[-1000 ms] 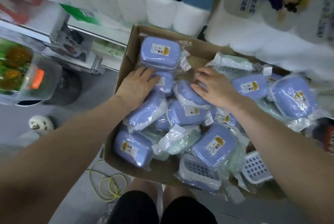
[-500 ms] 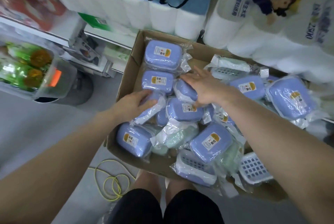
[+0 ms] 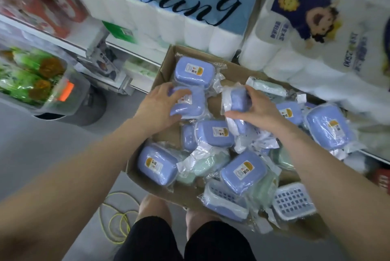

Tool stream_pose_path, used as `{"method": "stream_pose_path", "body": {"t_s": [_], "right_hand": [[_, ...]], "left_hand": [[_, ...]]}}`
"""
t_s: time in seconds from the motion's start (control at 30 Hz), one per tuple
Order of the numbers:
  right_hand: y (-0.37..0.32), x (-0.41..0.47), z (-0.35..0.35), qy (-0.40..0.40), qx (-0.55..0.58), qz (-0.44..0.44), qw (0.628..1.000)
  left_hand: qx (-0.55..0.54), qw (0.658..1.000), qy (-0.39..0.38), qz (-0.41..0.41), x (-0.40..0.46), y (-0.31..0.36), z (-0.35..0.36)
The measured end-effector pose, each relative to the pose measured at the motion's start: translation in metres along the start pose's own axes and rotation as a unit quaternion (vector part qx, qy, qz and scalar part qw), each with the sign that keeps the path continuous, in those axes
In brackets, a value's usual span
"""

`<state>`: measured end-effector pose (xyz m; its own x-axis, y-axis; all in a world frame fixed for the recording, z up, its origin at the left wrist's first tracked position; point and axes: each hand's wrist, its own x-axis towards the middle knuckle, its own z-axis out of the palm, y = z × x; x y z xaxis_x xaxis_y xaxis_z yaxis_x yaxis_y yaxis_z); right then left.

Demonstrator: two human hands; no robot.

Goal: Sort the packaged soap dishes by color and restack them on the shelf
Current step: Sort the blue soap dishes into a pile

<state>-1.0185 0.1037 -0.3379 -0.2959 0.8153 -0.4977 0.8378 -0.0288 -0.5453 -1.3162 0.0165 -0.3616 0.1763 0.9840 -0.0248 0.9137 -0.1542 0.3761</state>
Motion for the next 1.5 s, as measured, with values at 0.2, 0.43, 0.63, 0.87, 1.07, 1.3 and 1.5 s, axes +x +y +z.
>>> {"method": "stream_pose_path", "body": {"t_s": [0.2,0.43,0.63,0.87,1.07,1.3,1.5], "right_hand": [[-0.031,0.004,-0.008,0.069,0.041,-0.022,0.997],[-0.113,0.064,0.007,0.136,-0.164,-0.148,0.966],[-0.116,0.096,0.056,0.103,-0.292,-0.186,0.932],[-0.074,0.042,0.074,0.251,0.001,-0.037,0.967],[-0.095,0.055,0.085,0.128,0.069,-0.017,0.989],[-0.071,0.006,0.076,0.190,0.035,0.032,0.981],[0.004,-0.041,0.063,0.104,-0.137,0.136,0.976]], "left_hand": [[0.036,0.992,-0.124,-0.001,0.035,-0.009,0.019],[0.106,0.993,0.002,0.040,0.023,-0.031,0.016],[0.077,0.996,-0.042,0.013,0.004,-0.060,0.014],[0.003,0.996,-0.079,-0.044,0.003,-0.056,0.006],[-0.017,0.996,-0.087,-0.024,0.011,-0.061,0.004],[0.038,0.998,-0.042,0.036,0.005,-0.058,0.001],[0.040,0.987,-0.057,0.141,-0.028,-0.034,0.006]]}}
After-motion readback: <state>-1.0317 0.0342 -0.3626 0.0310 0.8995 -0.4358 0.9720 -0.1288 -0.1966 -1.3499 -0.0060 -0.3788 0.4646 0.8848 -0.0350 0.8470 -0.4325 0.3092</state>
